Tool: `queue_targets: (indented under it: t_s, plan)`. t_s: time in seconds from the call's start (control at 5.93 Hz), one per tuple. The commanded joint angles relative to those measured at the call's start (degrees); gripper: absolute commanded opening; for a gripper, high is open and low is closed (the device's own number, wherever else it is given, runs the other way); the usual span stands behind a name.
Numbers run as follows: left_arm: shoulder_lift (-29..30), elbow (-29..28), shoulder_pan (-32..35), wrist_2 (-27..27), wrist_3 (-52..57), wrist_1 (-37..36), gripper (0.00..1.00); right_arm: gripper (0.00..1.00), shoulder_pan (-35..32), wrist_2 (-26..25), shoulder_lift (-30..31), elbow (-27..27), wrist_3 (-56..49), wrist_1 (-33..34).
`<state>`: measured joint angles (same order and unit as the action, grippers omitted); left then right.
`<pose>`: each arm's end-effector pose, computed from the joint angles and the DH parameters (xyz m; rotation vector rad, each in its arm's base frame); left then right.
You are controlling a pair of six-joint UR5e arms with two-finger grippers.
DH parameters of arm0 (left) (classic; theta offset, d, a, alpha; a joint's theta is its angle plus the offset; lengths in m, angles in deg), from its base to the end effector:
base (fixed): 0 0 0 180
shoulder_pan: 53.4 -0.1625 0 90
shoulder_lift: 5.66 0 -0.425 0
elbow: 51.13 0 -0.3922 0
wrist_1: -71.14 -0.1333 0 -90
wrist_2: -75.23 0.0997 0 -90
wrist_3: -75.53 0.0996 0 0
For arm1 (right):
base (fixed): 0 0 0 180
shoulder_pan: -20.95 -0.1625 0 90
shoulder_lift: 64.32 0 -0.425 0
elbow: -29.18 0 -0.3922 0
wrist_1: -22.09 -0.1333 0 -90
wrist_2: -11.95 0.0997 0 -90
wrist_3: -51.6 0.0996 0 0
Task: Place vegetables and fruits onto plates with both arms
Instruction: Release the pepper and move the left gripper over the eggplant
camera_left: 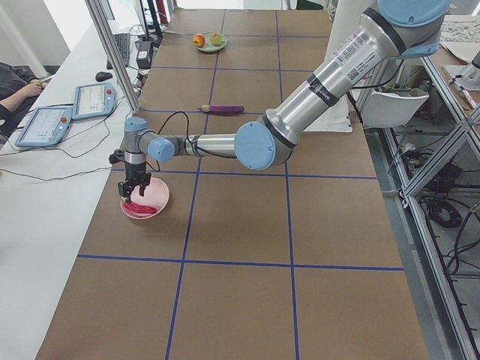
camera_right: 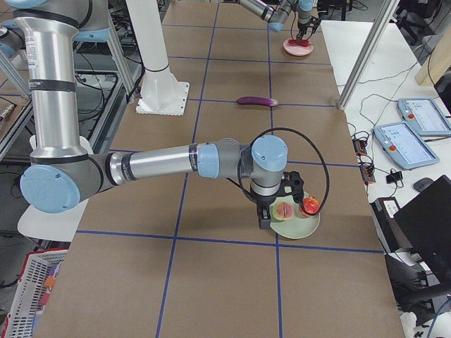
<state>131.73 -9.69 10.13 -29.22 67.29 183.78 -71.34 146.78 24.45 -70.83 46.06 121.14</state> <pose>0.2742 -0.7940 0.5115 0.2829 0.3510 0.3601 0.0829 -0.4932 0.5777 0.0896 -0.7782 -0.0687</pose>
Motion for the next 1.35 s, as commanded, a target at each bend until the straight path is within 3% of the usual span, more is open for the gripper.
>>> queue_targets:
  t_s: [0.0,0.17,0.34,0.67,1.18]
  plan:
    - [-0.5,11.2,-0.7,-9.5,-18.1,-2.9,1.00,1.00,0.0,0.0,0.0,0.0,0.0,0.0]
    - [-0.3,18.9,-4.2,-12.2,-27.6,-8.1,1.00,1.00,0.0,0.1,0.0,0.0,0.0,0.0]
    - [1.3,21.7,-13.2,-12.7,-35.4,-8.8,1.00,1.00,0.0,0.1,0.0,0.0,-0.1,0.0]
    - [8.7,21.8,-22.9,-13.1,-55.7,-9.0,1.00,1.00,0.0,0.1,0.0,0.0,0.0,0.0]
    - [11.1,21.2,-28.9,-8.9,-62.1,-8.9,1.00,1.00,0.1,0.0,0.0,0.0,0.0,0.0]
